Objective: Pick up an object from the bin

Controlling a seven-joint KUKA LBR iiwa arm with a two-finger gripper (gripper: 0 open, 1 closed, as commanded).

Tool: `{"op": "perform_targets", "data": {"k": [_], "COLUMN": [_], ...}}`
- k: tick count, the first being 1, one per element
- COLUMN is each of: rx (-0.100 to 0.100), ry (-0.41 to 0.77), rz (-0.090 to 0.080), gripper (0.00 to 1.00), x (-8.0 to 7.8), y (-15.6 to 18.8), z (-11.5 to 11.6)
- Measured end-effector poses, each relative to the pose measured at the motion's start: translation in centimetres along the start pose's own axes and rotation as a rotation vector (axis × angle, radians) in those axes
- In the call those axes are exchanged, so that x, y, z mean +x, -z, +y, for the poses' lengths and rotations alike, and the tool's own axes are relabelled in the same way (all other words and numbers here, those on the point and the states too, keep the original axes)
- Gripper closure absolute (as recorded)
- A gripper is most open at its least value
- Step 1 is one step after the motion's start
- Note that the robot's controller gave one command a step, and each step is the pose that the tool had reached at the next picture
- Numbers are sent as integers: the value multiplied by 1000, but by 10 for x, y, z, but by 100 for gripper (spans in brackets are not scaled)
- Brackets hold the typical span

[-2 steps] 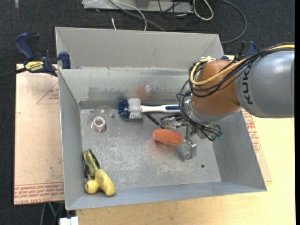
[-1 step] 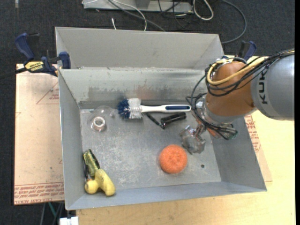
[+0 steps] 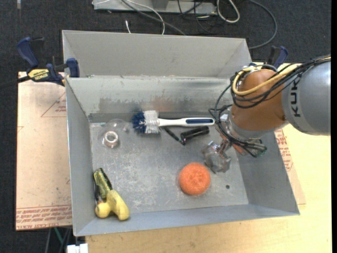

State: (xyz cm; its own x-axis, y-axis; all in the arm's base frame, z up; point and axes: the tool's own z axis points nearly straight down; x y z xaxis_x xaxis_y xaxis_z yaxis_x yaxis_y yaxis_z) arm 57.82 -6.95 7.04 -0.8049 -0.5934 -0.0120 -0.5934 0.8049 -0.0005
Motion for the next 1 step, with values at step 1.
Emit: {"op": "perform_targets", "data": {"k": [1], "rx": [2], "ry": [-215], "rz": [-3], "gripper": [100], "x": [-27], "y": [0], "z": [43]}}
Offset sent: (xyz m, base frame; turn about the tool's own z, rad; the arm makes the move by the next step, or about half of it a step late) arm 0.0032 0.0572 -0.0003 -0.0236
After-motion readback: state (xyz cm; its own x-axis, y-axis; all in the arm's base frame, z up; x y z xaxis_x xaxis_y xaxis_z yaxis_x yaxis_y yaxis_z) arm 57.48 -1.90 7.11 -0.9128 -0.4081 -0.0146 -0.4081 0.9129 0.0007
